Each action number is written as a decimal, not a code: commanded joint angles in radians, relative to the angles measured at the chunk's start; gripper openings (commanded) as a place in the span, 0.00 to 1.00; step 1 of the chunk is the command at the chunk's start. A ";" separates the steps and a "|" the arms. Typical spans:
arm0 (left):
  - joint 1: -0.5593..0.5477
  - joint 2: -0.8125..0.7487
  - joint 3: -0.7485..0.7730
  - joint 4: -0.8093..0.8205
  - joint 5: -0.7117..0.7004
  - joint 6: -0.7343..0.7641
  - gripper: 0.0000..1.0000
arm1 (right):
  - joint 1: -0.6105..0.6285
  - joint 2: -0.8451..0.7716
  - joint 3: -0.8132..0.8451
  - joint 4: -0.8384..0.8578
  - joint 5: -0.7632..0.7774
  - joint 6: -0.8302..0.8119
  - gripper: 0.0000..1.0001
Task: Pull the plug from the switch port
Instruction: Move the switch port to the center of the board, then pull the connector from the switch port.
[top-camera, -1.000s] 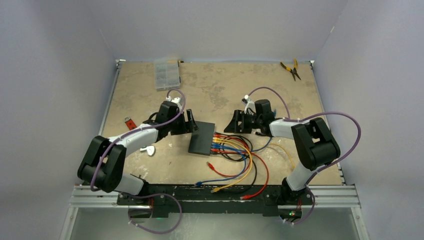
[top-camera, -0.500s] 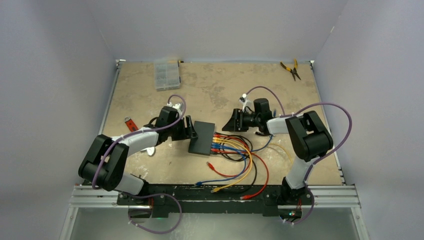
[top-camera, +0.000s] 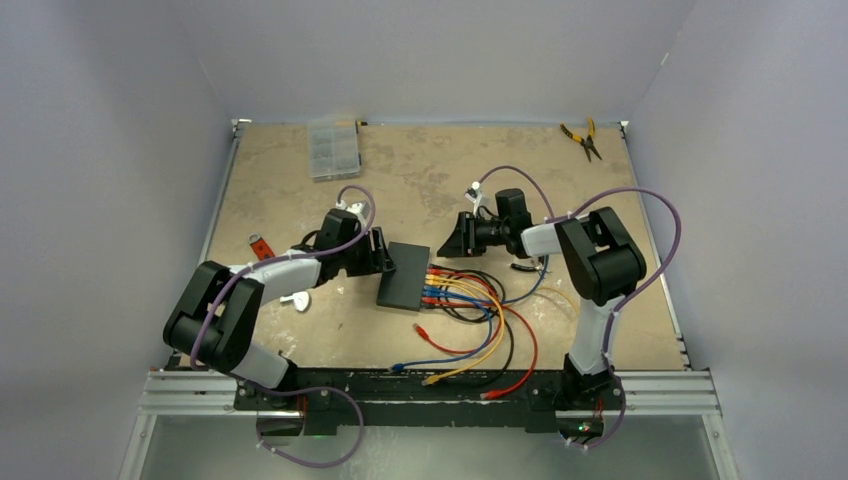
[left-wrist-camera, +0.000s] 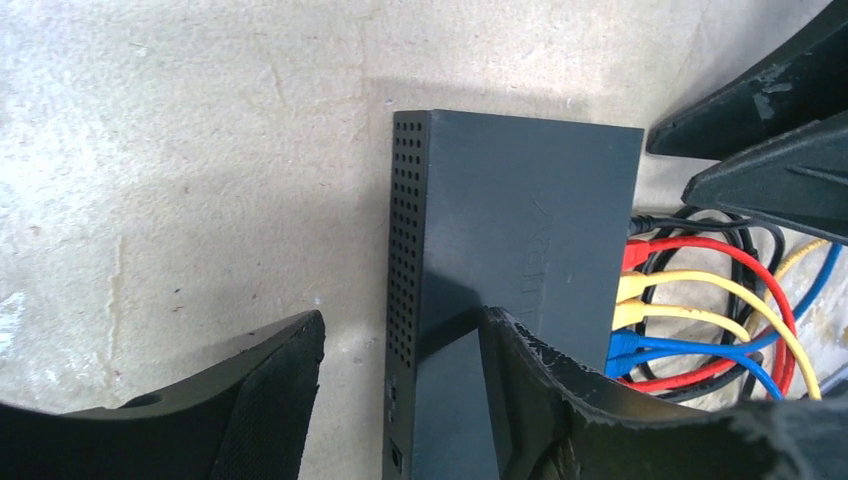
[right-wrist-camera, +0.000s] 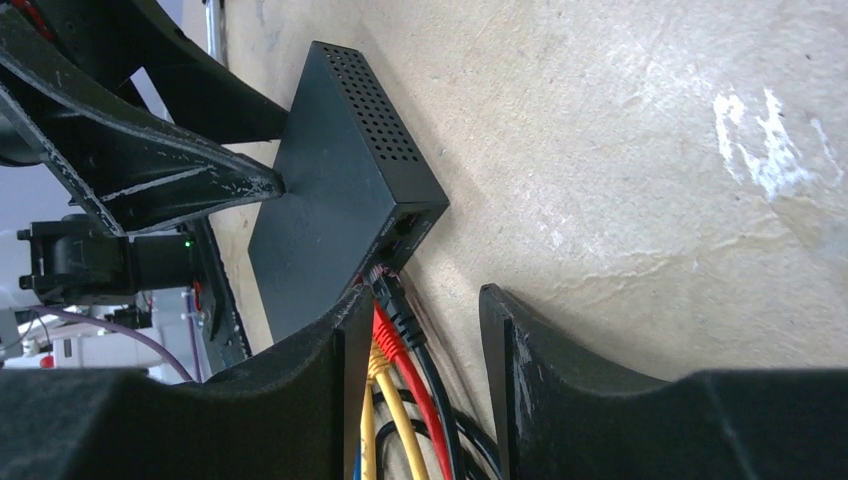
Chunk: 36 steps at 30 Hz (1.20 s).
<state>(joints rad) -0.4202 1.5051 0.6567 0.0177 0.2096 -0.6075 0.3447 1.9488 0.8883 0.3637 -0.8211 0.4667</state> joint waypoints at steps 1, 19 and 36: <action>0.001 0.015 0.012 -0.087 -0.074 0.038 0.57 | 0.027 0.056 0.002 -0.154 0.117 -0.094 0.48; -0.005 0.070 0.002 -0.064 -0.061 0.027 0.38 | 0.088 0.109 0.022 -0.210 0.087 -0.161 0.38; -0.005 0.058 0.005 -0.064 -0.059 0.023 0.34 | 0.093 0.102 -0.010 -0.221 0.071 -0.183 0.39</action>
<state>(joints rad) -0.4255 1.5364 0.6750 0.0341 0.2260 -0.6098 0.4202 1.9934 0.9409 0.3218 -0.8528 0.3489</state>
